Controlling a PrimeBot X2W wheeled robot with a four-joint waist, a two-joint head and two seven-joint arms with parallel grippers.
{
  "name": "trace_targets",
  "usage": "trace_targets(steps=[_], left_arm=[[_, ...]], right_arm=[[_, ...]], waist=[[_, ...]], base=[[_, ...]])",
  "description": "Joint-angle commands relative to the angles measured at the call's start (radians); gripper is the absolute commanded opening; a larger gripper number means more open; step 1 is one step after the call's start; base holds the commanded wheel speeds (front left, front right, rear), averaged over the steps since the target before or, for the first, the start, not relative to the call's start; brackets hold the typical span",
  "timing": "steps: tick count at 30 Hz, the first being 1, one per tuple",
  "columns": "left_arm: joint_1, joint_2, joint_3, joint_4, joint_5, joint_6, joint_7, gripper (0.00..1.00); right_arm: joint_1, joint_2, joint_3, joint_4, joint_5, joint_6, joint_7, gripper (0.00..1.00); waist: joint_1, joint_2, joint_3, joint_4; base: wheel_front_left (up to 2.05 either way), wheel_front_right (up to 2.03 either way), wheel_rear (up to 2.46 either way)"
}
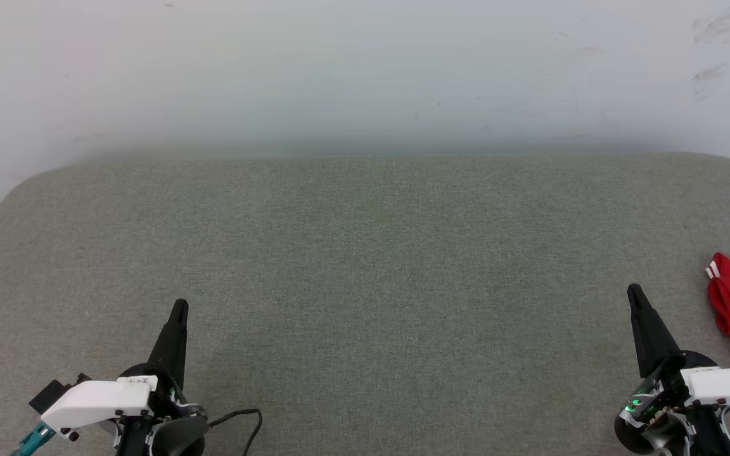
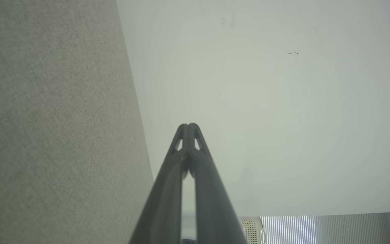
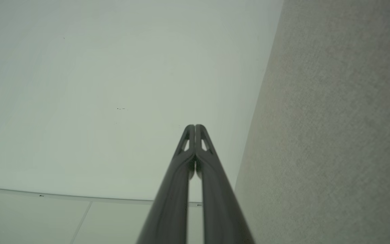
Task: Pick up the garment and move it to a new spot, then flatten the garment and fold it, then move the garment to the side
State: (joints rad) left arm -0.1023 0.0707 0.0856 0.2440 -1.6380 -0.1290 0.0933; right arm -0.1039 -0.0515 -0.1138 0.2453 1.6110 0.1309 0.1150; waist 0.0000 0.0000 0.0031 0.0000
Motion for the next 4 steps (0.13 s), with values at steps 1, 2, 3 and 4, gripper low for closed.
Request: trace_targets(steps=[1,2,3,4], left_arm=[[-0.008,-0.001,0.004,0.001,0.005,-0.003,0.001,0.0],[-0.008,-0.001,0.004,0.001,0.006,-0.003,0.002,0.0],[-0.008,-0.001,0.004,0.001,0.006,-0.003,0.002,0.0],[-0.009,-0.002,0.005,0.001,0.006,-0.003,0.003,0.0]], right_arm=[[-0.01,0.002,-0.001,0.0,0.004,0.0,0.002,0.0],[-0.01,0.002,-0.001,0.0,0.004,0.0,0.002,0.0],[-0.01,0.002,-0.001,0.0,0.004,0.0,0.002,0.0],[-0.01,0.002,-0.001,0.0,0.004,0.0,0.002,0.0]], waist=[[0.0,0.0,0.0,0.0],[0.0,0.0,0.0,0.0],[0.0,0.0,0.0,0.0],[0.0,0.0,0.0,0.0]], base=[[0.0,0.0,0.0],[0.0,0.0,0.0],[0.0,0.0,0.0],[0.0,0.0,0.0]])
